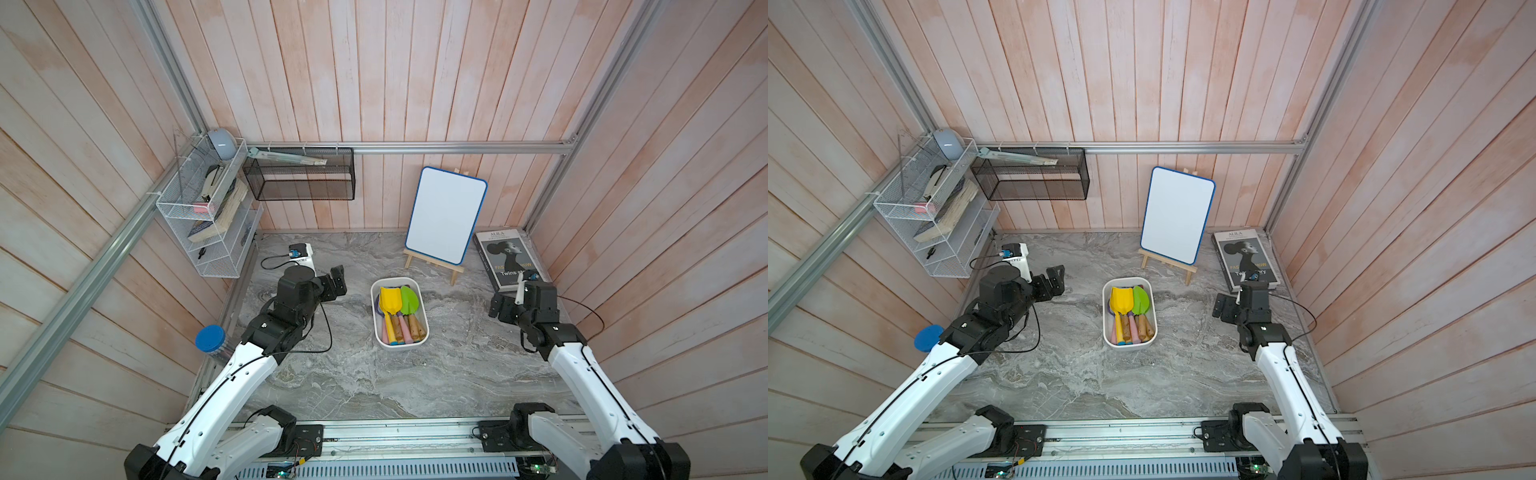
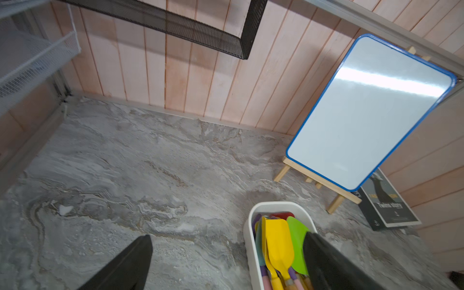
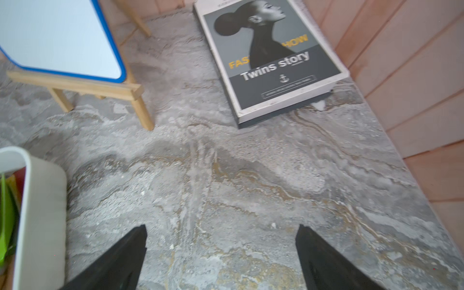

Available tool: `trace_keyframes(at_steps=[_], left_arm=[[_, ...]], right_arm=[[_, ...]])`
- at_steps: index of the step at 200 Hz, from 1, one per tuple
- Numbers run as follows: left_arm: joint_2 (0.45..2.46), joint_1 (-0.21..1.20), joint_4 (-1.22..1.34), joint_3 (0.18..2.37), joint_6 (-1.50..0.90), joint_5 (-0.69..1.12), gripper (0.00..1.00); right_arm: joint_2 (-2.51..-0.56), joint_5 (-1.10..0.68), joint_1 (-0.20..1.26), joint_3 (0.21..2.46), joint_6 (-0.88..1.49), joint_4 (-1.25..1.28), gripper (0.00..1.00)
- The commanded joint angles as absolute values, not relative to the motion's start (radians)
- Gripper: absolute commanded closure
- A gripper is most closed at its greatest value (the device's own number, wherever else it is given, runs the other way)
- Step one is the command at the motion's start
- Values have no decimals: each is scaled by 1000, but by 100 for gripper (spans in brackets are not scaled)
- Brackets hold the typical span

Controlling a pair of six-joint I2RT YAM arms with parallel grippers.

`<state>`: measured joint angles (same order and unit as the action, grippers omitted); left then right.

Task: Put the shovel into the storage box
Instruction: Reset both arms

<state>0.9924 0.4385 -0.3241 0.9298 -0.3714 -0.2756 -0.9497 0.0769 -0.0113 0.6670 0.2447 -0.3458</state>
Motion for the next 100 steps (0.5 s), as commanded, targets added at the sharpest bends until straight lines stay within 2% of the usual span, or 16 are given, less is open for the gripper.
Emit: trace_keyframes(at_steps=[1,30,60,77,100], left_arm=[[947,424,-206,859,-221,-396,0],[881,406,86,637,-24,-519,0],[850,382,475,412,119,-605,0],[884,292,598,327,109,-577,0],[1018,135,814,209,-10,-439,0]], right_arm=[[-919,-3,-95,618,258,-228,2],[-956,90,-118,579,296,-151,2],[-995,89,-118,545,286,-26,2],[-988,49,-117,504,235,74,2],[-949,33,-118,404,190,248,2]])
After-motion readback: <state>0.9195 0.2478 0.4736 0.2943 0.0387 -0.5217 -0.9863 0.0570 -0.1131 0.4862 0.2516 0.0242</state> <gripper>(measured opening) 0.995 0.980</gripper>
